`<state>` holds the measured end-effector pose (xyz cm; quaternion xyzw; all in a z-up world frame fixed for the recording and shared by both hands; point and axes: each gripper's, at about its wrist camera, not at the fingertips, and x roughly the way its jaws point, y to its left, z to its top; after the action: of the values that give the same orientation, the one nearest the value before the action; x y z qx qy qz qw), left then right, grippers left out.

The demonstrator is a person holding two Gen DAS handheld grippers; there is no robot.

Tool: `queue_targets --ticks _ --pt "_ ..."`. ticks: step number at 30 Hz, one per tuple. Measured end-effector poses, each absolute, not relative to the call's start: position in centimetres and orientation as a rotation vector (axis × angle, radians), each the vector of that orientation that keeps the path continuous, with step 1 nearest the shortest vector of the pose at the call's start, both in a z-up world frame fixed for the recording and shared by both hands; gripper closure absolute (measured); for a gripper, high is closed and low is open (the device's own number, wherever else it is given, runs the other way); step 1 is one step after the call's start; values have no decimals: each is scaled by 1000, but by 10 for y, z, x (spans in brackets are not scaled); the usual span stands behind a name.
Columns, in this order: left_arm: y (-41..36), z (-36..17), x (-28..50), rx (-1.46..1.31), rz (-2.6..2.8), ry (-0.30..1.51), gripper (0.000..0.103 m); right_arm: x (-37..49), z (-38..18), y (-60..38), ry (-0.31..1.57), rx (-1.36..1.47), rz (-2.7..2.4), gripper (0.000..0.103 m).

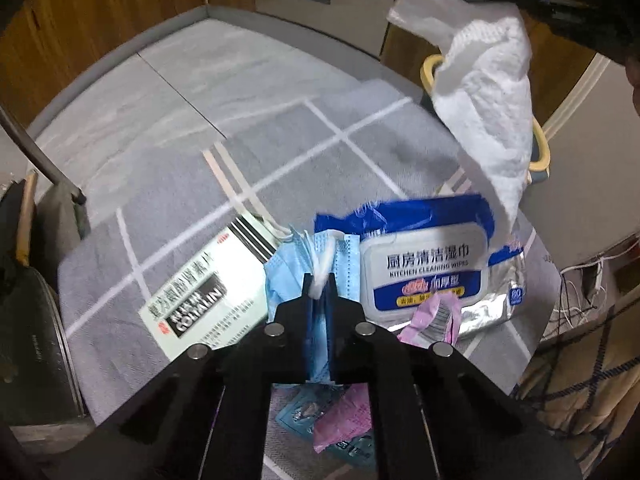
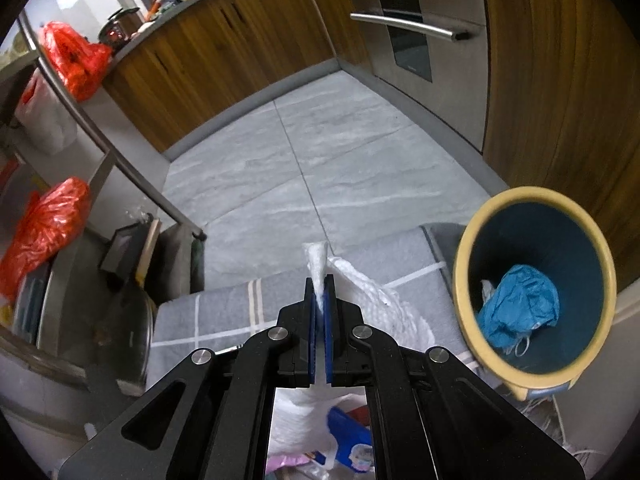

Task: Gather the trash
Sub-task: 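Grasp the white tissue with the right tool while the left tool grasps a blue mask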

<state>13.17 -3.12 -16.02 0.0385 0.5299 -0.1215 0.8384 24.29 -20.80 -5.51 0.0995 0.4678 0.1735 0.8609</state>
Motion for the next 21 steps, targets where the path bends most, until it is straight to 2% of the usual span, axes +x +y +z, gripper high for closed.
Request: queue_targets --ticks 11,21 --pt "-28 -94 122 58 -207 886 98 218 -16 -234 870 204 350 99" --pt "-39 -85 117 66 -221 856 98 209 5 -261 776 163 294 99"
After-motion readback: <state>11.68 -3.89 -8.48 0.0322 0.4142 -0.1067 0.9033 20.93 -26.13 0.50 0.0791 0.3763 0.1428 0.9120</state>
